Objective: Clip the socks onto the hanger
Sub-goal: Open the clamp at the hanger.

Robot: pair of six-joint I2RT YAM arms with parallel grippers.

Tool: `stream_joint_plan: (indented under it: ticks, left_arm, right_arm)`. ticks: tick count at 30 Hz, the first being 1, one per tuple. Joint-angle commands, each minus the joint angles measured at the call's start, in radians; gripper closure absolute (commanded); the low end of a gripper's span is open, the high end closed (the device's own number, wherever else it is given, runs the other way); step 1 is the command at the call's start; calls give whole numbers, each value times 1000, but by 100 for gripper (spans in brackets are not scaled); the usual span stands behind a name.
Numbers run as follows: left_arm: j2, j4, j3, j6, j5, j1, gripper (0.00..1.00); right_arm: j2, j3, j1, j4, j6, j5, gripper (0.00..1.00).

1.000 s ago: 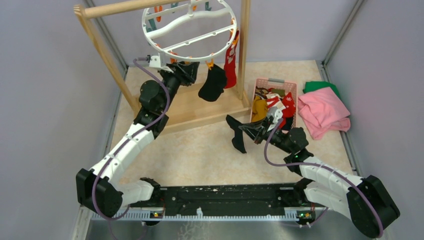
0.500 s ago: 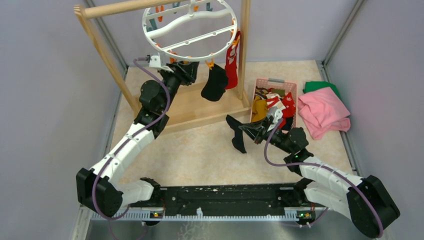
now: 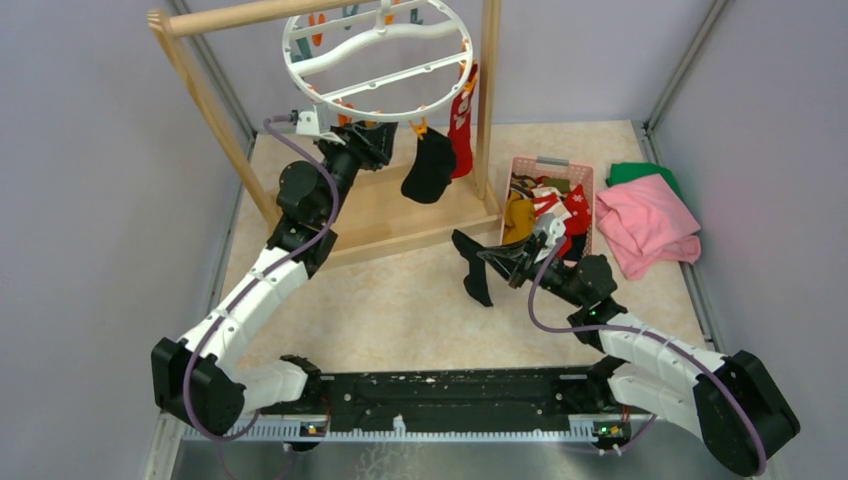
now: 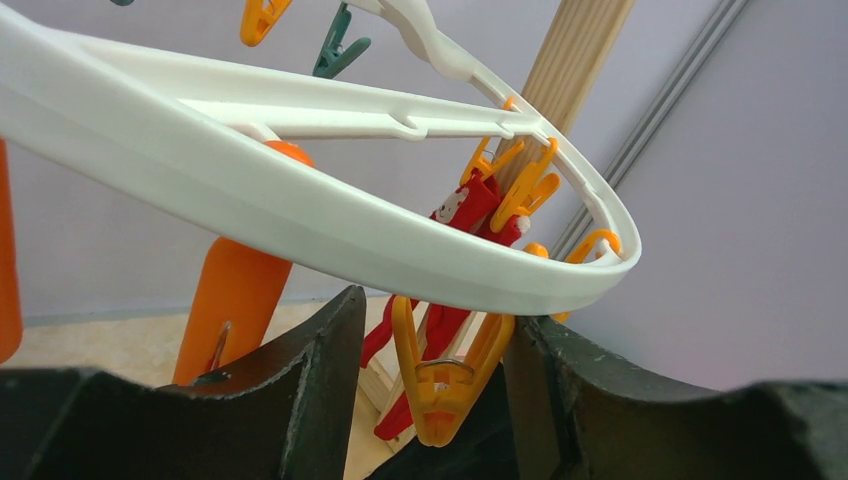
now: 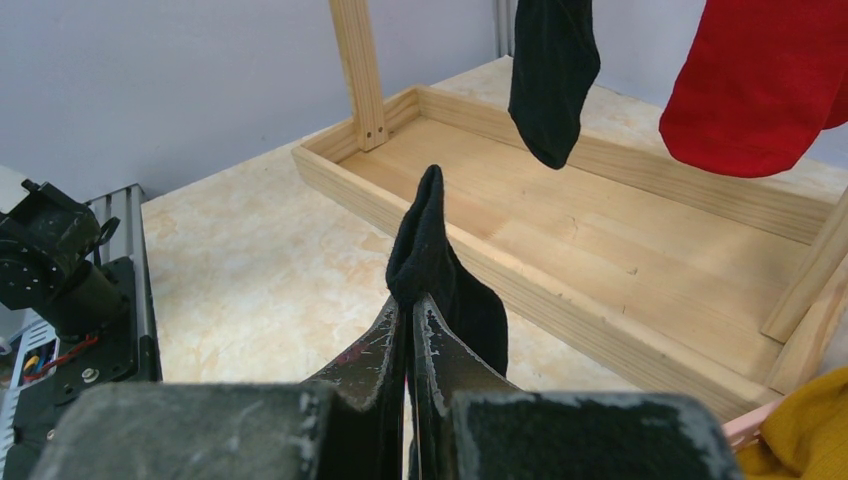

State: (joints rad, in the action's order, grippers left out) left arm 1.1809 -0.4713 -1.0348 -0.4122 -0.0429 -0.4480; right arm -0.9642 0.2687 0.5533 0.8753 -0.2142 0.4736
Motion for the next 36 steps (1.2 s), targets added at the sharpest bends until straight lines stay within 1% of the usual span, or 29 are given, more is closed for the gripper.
stream_joint_plan:
  ticks: [1,4,8,11,12,16,19,23,27,29,32,36]
  left_arm:
    - [-20,-68,-22,15,-3,-6,43]
    - [-14,-70,-23,19,1,-6,44]
    - [-11,-71,-27,24,7,-7,50]
    - [-10,-70,-31,22,9,-8,58]
    - [-9,-69,-32,21,9,-8,59]
    - [-4,-58,-42,14,11,-13,67]
    - [1,-54,-50,9,12,-16,77]
    - [6,-44,-59,3,8,-22,84]
    - [14,-36,-68,1,0,-28,86]
    - [18,-26,-75,1,-1,-30,88]
    - [24,-18,-77,-4,-10,-34,91]
    - [35,-10,-82,-14,-29,-34,94]
  right_arm:
    - [5,31,-11,44,-10,8,100]
    - [2,31,-11,45,-10,9,100]
    - [0,33,-11,47,-11,11,100]
    - [-1,33,-10,47,-11,11,100]
    - [-1,33,-11,47,-11,11,100]
    - [-1,33,-11,47,-11,14,100]
    - [-1,36,-11,45,-10,21,100]
    - [-12,51,-11,39,-10,57,100]
    - [-44,84,-10,43,-28,144,100]
    - [-61,102,2,59,-36,161,100]
    - [-71,157,53,-5,15,119,100]
    - [-122,300,170,-154,130,-20,100]
